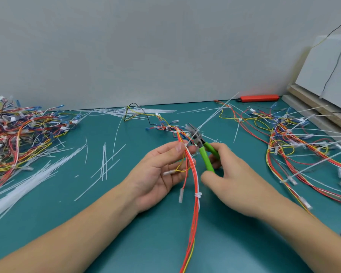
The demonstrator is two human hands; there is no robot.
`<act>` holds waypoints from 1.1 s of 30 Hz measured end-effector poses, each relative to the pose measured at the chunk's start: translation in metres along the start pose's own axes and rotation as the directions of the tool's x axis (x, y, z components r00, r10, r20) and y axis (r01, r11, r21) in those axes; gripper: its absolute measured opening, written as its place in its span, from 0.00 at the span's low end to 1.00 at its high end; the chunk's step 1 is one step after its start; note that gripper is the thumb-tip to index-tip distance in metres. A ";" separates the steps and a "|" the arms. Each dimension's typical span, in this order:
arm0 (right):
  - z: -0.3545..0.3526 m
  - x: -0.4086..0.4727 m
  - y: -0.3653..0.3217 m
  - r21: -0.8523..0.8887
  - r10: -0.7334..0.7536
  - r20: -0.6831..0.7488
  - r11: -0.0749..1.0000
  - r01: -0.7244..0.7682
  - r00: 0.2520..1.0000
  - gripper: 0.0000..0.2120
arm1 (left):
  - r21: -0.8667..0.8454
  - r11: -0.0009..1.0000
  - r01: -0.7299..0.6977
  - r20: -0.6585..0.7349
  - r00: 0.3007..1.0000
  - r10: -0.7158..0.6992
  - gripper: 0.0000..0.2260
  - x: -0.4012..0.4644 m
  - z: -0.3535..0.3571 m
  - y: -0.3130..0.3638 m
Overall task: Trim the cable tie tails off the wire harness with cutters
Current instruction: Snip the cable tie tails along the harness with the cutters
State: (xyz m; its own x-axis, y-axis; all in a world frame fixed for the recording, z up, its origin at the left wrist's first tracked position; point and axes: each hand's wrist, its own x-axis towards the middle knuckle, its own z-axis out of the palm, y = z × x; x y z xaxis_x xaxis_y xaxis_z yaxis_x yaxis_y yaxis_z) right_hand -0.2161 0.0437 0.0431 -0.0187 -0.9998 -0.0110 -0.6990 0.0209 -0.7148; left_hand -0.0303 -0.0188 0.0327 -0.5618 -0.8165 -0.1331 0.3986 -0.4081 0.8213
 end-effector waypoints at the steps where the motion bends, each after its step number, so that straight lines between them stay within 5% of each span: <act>1: -0.001 0.001 0.001 -0.016 -0.011 -0.010 1.000 0.011 1.000 0.20 | -0.035 0.999 0.010 -0.013 1.000 -0.010 0.08 0.000 0.000 0.001; 5: -0.010 0.003 0.004 -0.134 -0.064 -0.033 0.989 0.059 0.997 0.17 | -0.133 0.990 0.036 -0.035 0.999 -0.041 0.09 0.000 -0.001 0.004; 9: -0.013 0.001 0.004 -0.066 -0.108 -0.024 0.992 0.106 0.994 0.20 | -0.156 0.986 0.053 -0.016 0.998 -0.056 0.09 -0.001 -0.002 0.006; 22: -0.006 0.004 0.010 -0.101 -0.218 0.000 0.971 0.217 0.976 0.27 | -0.033 0.999 0.034 0.033 0.999 -0.033 0.08 0.002 -0.005 -0.001; 33: -0.001 0.010 0.017 -0.205 -0.272 -0.148 0.949 0.240 0.951 0.15 | -0.010 0.999 0.037 0.063 0.997 -0.037 0.08 0.003 -0.010 -0.002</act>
State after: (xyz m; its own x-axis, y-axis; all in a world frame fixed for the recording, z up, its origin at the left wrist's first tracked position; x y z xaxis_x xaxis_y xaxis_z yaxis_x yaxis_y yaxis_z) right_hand -0.2285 0.0345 0.0315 0.0667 -0.9556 0.2870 -0.8142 -0.2184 -0.5379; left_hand -0.0258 -0.0244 0.0250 -0.6204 -0.7738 -0.1282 0.3846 -0.4426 0.8101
